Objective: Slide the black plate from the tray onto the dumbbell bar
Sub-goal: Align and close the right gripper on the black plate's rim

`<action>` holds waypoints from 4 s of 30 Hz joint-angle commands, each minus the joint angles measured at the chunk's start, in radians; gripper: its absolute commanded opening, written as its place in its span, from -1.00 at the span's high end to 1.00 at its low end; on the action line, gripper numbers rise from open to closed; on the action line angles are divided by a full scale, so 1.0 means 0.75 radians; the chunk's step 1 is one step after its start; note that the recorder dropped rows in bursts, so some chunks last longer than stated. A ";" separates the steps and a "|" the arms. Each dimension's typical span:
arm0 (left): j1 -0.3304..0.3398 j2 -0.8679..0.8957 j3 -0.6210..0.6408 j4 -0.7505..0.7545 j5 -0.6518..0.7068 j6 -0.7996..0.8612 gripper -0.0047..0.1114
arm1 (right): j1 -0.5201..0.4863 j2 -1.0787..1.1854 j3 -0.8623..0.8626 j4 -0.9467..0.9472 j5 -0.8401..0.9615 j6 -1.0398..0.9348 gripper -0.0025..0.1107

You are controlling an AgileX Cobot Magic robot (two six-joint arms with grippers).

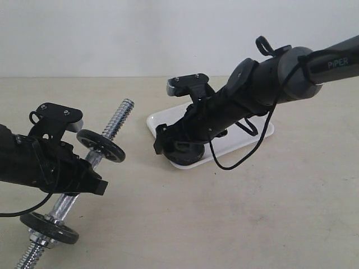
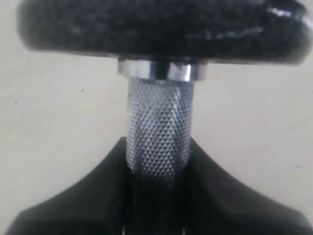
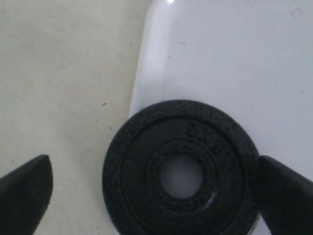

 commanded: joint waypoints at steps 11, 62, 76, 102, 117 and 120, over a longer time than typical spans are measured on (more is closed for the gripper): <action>-0.001 -0.061 -0.040 -0.035 -0.100 0.007 0.85 | 0.002 0.031 -0.005 -0.062 -0.022 -0.002 -0.90; -0.001 -0.061 -0.040 -0.042 -0.110 0.007 0.85 | 0.004 0.096 -0.113 -0.376 0.071 0.271 -0.90; -0.001 -0.061 -0.040 -0.042 -0.110 0.007 0.85 | 0.004 0.102 -0.113 -0.379 0.077 0.291 -0.90; -0.001 -0.061 -0.040 -0.042 -0.125 0.007 0.85 | 0.004 0.175 -0.273 -0.624 0.360 0.542 -0.90; -0.001 -0.061 -0.040 -0.042 -0.130 0.007 0.85 | 0.030 0.264 -0.396 -0.640 0.488 0.580 -0.90; -0.001 -0.061 -0.040 -0.042 -0.130 0.007 0.85 | 0.070 0.269 -0.396 -0.678 0.475 0.580 -0.90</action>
